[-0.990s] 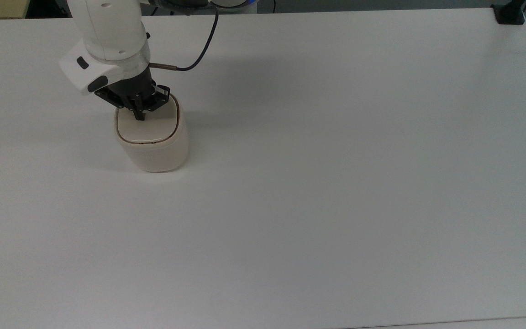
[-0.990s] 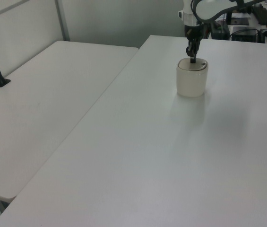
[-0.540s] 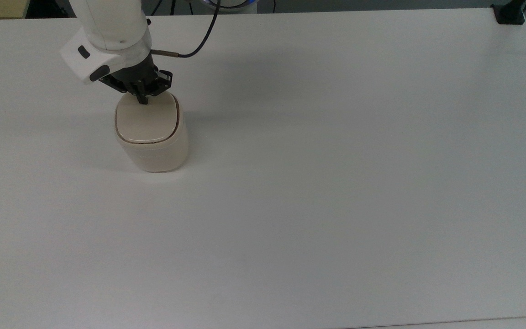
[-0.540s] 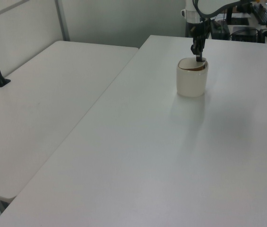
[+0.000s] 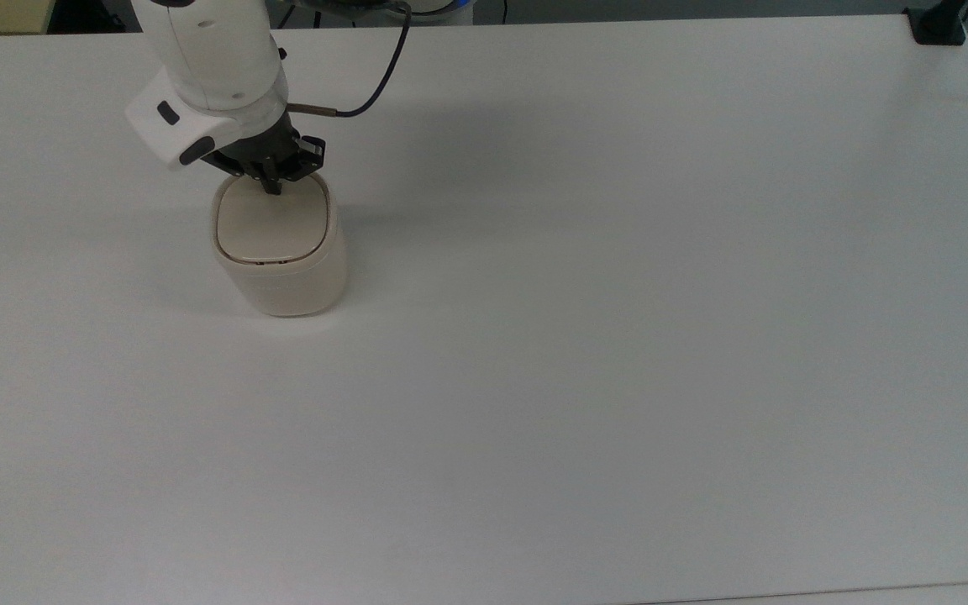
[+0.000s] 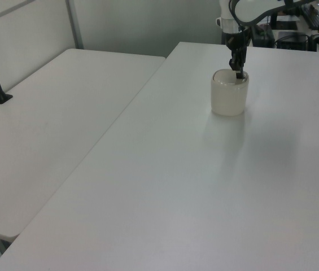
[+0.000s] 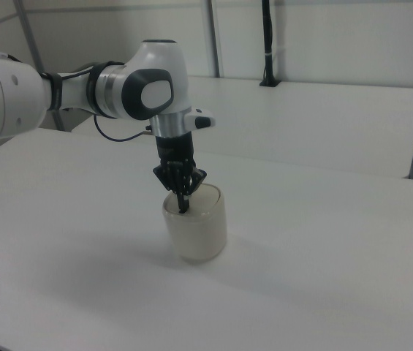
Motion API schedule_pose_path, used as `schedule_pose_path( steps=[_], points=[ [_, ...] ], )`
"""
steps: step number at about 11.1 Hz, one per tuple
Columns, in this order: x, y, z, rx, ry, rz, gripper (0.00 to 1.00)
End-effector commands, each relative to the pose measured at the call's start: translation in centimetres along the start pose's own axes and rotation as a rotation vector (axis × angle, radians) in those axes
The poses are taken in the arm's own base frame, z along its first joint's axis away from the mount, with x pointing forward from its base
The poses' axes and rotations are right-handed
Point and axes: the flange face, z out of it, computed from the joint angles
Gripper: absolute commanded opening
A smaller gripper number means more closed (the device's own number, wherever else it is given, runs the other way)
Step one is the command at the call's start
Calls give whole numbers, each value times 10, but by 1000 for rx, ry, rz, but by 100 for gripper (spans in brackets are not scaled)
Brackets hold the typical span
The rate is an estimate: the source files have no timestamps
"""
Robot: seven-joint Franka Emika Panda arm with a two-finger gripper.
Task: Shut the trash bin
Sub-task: 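Lift the gripper up and away from the closed bin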
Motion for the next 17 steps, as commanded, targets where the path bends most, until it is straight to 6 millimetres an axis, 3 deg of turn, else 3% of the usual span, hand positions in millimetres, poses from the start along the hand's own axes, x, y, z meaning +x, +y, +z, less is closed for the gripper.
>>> schedule_pose_path(
  steps=[1,3,5,6,8,10,14,16,17],
  points=[
    [6,-1,20,-27,-3,1,5],
    [5,-3,13,-26,4,1,5],
    [-6,-10,-24,-18,59,-5,7],
    [-9,-33,-40,-28,63,-14,8],
    [-18,-42,-71,-22,80,36,8],
    [-31,-65,-97,-10,109,10,8],
    [-63,-78,-145,-10,170,2,2],
    [-81,-82,-157,-9,150,-8,7],
    [-84,-89,-161,-4,155,-17,14]
  ],
)
